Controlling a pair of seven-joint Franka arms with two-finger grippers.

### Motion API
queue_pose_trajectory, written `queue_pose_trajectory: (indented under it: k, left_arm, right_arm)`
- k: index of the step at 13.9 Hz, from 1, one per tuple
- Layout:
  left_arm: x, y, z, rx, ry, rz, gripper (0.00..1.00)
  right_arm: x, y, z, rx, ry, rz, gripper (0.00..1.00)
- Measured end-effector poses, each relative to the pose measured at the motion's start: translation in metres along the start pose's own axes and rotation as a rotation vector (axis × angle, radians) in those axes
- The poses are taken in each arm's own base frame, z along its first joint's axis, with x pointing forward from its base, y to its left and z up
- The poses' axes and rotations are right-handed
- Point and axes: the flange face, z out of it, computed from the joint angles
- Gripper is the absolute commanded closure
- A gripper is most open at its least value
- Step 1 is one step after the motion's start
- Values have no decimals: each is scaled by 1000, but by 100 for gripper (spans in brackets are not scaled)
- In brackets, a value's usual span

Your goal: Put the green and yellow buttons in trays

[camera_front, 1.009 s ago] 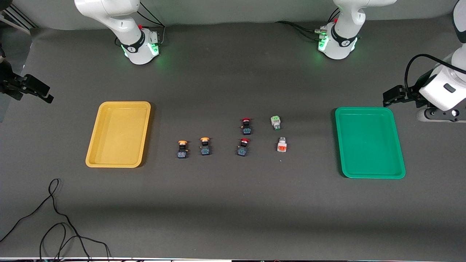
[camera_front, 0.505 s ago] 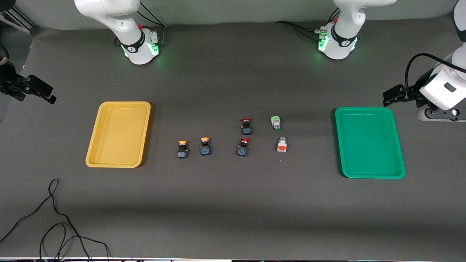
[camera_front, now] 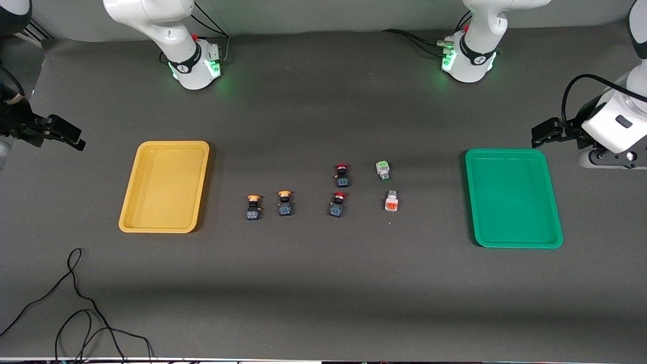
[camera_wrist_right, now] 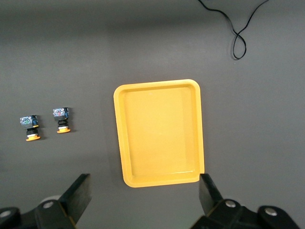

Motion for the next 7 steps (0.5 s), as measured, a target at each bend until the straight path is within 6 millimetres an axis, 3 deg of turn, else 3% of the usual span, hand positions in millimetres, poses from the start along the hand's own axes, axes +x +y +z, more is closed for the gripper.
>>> queue_pose_trajectory:
  k: [4,7]
  left_arm:
    - [-1,13,8,3,-21,10,0]
    - [-6,65,28,16,-34,-4,0]
  right_arm:
    - [3,0,7,-3,-20,1,0]
    - [6,0,14,-8,-46,3,0]
